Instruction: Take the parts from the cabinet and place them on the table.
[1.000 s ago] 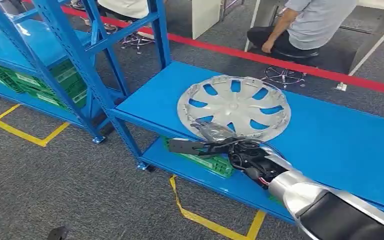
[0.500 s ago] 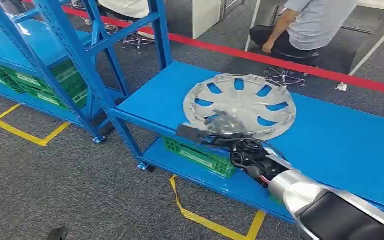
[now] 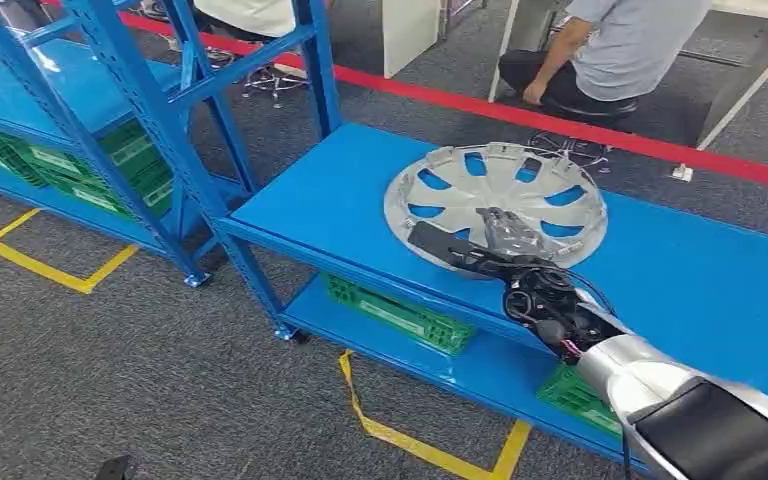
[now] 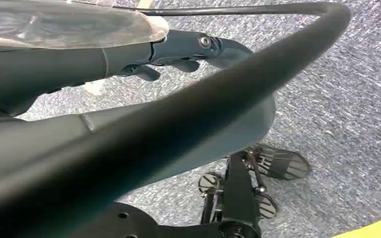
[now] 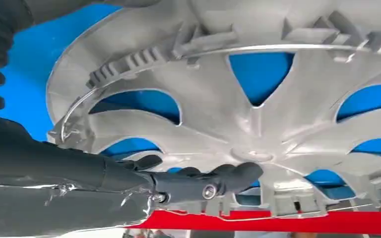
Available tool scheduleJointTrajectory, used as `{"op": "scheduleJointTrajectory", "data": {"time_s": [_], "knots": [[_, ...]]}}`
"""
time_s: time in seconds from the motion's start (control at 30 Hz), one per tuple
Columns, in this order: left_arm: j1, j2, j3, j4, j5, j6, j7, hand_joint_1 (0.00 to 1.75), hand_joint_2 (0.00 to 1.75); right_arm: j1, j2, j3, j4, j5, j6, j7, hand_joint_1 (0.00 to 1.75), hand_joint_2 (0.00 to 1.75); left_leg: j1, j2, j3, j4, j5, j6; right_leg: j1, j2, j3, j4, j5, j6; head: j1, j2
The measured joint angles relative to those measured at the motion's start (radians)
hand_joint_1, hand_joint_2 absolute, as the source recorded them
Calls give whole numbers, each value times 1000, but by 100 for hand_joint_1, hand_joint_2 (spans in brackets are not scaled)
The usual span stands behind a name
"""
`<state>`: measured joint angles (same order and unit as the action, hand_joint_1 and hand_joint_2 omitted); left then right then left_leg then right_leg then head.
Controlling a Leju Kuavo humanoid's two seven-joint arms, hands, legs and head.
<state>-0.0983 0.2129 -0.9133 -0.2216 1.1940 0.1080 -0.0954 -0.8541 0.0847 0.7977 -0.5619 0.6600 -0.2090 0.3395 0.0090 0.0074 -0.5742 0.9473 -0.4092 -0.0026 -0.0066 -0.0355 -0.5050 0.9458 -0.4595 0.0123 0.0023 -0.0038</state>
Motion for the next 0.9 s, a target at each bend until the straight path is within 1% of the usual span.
{"op": "scheduleJointTrajectory", "data": {"time_s": [0.4, 0.57, 0.9], "knots": [[0, 0, 0, 0, 1, 0, 0, 0, 0, 8, -19, -26, -22, -2, 3, 19, 0, 175, 0, 0, 0, 0, 0, 0, 0, 0, 0, 0, 0, 0, 0, 0], [0, 0, 0, 0, -11, 0, 0, 0, 0, 25, -37, -37, -34, -12, 8, 22, 0, 175, 0, 0, 0, 0, 0, 0, 0, 0, 0, 0, 0, 0, 0, 0], [0, -1, -8, 0, -15, -3, -1, 0, 0, 55, -61, -61, -43, -42, 42, -7, 0, 175, 0, 0, 0, 0, 0, 0, 0, 0, 0, 0, 0, 0, -1, 0]]}}
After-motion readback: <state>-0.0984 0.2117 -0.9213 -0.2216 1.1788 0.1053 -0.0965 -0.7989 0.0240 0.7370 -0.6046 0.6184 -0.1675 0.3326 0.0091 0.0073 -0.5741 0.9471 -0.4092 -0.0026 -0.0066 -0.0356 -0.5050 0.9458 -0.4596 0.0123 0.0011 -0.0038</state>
